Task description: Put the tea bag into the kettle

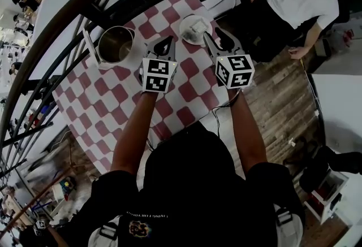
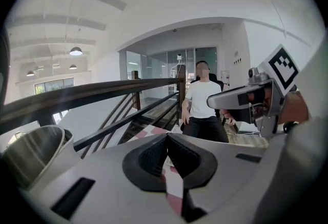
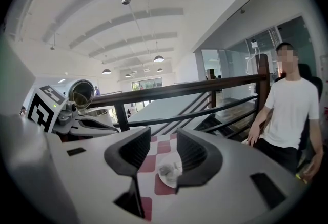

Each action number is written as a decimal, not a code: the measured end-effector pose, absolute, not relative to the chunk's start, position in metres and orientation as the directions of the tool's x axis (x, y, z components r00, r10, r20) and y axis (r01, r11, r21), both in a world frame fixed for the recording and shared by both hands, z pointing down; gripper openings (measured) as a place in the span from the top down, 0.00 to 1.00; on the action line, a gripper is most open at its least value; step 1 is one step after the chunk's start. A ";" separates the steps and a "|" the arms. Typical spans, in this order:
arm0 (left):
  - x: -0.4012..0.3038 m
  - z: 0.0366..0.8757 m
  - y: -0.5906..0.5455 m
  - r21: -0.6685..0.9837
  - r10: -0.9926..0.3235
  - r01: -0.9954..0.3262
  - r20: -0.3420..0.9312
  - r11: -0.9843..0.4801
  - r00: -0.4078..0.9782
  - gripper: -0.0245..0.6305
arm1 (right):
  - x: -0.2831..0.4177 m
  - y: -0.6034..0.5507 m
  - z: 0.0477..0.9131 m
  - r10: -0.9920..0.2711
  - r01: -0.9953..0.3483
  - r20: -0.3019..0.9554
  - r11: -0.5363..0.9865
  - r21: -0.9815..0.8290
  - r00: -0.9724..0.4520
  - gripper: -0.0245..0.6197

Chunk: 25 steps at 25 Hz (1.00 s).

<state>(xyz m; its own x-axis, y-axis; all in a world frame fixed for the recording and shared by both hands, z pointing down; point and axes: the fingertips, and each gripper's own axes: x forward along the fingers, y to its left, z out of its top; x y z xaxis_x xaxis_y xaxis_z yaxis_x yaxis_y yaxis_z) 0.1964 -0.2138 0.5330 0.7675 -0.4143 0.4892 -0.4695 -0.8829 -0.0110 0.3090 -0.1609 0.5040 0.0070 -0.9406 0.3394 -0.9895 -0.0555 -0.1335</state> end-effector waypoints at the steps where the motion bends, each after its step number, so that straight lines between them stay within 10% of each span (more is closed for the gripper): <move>1: 0.197 0.535 -0.215 -0.009 -0.412 -0.469 0.493 -0.883 0.766 0.96 | 0.309 -0.162 0.508 -0.938 -0.989 0.346 -0.056 -0.136 0.006 0.70; 25: 0.216 0.597 -0.238 0.050 -0.343 -0.451 0.575 -0.891 0.743 0.96 | 0.310 -0.185 0.616 -0.839 -0.982 0.544 -0.074 -0.172 -0.032 0.70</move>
<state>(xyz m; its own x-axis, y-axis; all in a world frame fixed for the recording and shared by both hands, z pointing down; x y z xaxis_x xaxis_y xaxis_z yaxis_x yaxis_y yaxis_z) 0.2161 -0.2382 0.5966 0.7427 -0.3432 0.5751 -0.4508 -0.8912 0.0504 0.3097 -0.1850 0.6164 -0.0317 -0.8386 0.5439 -0.9823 -0.0744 -0.1721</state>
